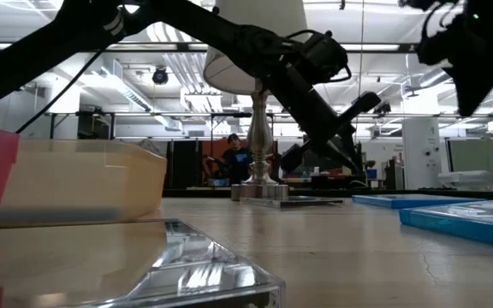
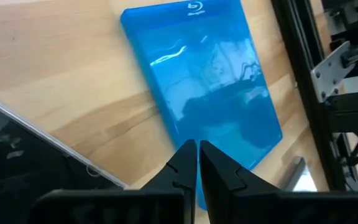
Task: Pick & place jewel cases by type
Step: Adjust the top black cd case
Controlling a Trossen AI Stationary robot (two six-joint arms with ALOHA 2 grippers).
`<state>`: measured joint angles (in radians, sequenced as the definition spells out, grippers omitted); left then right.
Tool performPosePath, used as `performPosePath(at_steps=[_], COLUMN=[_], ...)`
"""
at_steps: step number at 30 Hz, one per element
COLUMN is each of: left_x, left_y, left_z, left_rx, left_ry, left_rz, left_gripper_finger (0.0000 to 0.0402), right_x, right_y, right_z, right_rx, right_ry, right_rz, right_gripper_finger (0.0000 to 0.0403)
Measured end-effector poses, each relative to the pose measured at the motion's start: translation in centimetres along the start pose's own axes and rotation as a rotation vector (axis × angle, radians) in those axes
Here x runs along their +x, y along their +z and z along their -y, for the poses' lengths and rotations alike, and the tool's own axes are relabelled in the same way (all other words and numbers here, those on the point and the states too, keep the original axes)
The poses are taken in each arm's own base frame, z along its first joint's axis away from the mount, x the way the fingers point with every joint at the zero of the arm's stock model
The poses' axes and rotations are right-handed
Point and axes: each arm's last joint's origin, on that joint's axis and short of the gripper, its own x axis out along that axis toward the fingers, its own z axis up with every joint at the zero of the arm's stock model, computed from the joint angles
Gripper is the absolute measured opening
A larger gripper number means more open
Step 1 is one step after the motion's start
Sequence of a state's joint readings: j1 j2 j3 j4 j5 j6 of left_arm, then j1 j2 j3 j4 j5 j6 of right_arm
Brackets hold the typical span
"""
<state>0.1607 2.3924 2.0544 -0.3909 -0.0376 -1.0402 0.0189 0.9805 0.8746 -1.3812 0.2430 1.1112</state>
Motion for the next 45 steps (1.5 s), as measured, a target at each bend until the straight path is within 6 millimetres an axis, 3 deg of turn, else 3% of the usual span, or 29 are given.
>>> performPosePath(at_steps=[9,20,34,45], left_x=[0.0,0.5,0.5,0.5], left_y=[0.4,0.3,0.8,1.0], left_z=[-0.3,-0.9,-1.1,-0.8], left_rx=[-0.005,-0.026,-0.075,-0.080], left_ry=[0.006,0.011,0.028,-0.018], left_rz=[0.009,0.018,0.071,0.079], left_gripper_finger=[0.0000,0.0000,0.0000,0.0000], right_x=[2.3,1.8,1.8,3.0], right_y=[-2.1,-2.1,-1.5,1.1], right_z=[2.9,3.2,2.8,2.6], right_rx=[0.143,0.161,0.227,0.358], right_ry=[0.024,0.086,0.113,0.058], right_rz=[-0.004,0.027,0.075,0.090], right_gripper_finger=[0.0008,0.0008,0.0008,0.0008])
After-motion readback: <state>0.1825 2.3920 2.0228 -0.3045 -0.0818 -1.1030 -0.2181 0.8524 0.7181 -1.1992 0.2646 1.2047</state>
